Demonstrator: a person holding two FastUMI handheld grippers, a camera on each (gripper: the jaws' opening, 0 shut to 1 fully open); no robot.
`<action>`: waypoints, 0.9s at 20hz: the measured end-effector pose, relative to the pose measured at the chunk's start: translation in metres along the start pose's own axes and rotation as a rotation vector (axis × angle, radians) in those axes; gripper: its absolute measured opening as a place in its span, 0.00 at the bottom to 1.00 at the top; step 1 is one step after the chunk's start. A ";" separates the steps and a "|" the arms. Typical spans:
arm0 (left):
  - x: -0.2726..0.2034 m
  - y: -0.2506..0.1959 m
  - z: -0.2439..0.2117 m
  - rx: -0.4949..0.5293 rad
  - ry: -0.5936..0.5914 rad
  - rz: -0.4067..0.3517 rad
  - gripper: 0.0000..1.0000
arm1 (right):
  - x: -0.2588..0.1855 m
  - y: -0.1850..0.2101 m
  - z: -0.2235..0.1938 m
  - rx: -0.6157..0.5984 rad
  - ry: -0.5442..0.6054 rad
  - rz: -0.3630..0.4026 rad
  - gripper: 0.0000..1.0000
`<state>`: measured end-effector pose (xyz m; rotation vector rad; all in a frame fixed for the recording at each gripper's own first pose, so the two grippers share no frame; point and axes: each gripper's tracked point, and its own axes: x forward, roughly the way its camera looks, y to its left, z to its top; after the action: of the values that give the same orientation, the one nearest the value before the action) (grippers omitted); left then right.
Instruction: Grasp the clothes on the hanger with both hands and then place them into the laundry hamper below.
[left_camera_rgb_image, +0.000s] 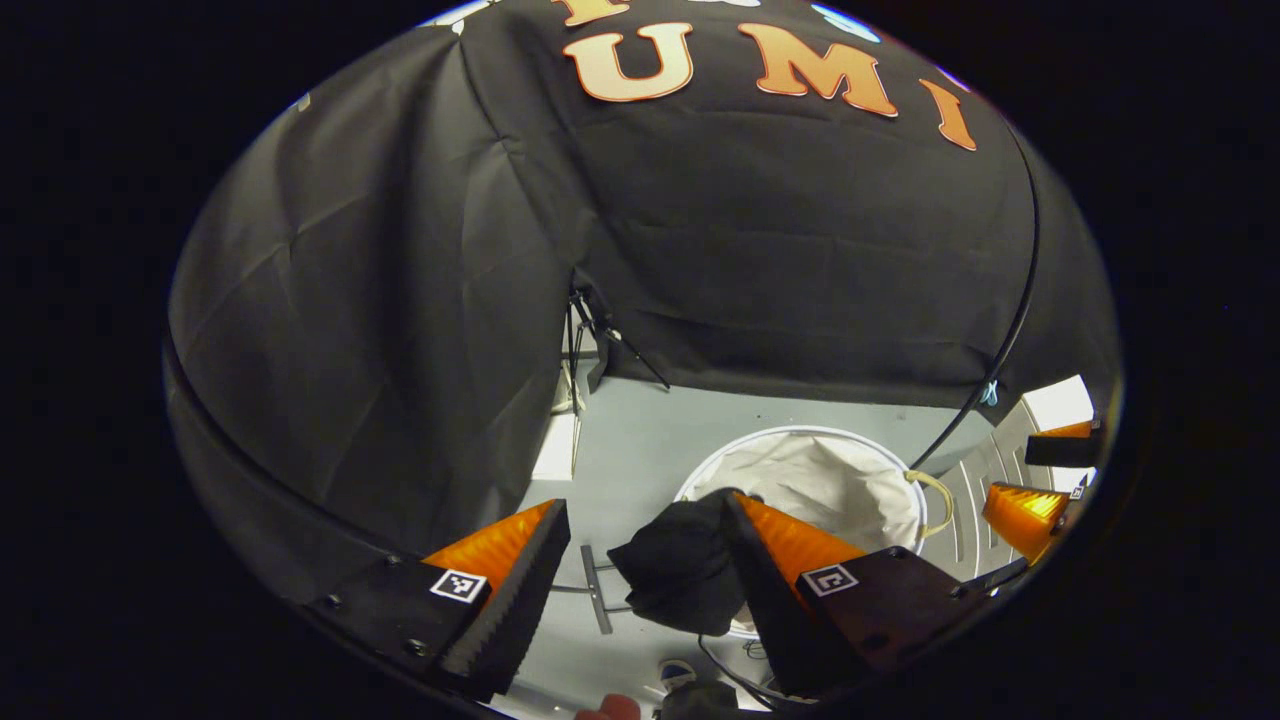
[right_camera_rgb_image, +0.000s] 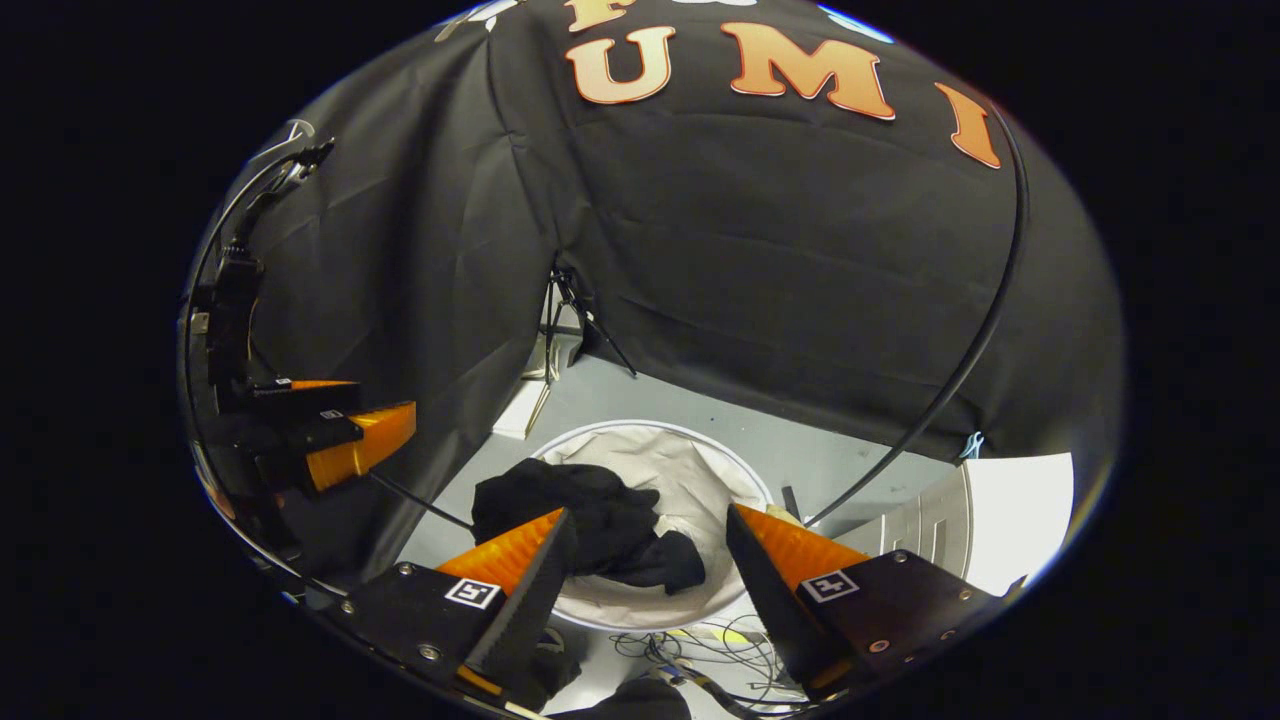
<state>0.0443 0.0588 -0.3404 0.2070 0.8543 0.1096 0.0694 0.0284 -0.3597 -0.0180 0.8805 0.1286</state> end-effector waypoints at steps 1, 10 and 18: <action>0.001 0.000 0.002 -0.002 -0.006 -0.004 0.98 | 0.000 0.001 0.001 0.007 -0.002 0.001 0.94; -0.035 -0.007 0.038 -0.043 -0.105 -0.038 0.98 | -0.038 -0.005 0.034 0.058 -0.108 0.005 0.93; -0.113 -0.002 0.130 -0.101 -0.345 -0.051 1.00 | -0.136 -0.007 0.134 0.043 -0.379 -0.012 0.93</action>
<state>0.0685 0.0184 -0.1749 0.1050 0.5091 0.0659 0.0876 0.0162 -0.1703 0.0404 0.5044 0.0970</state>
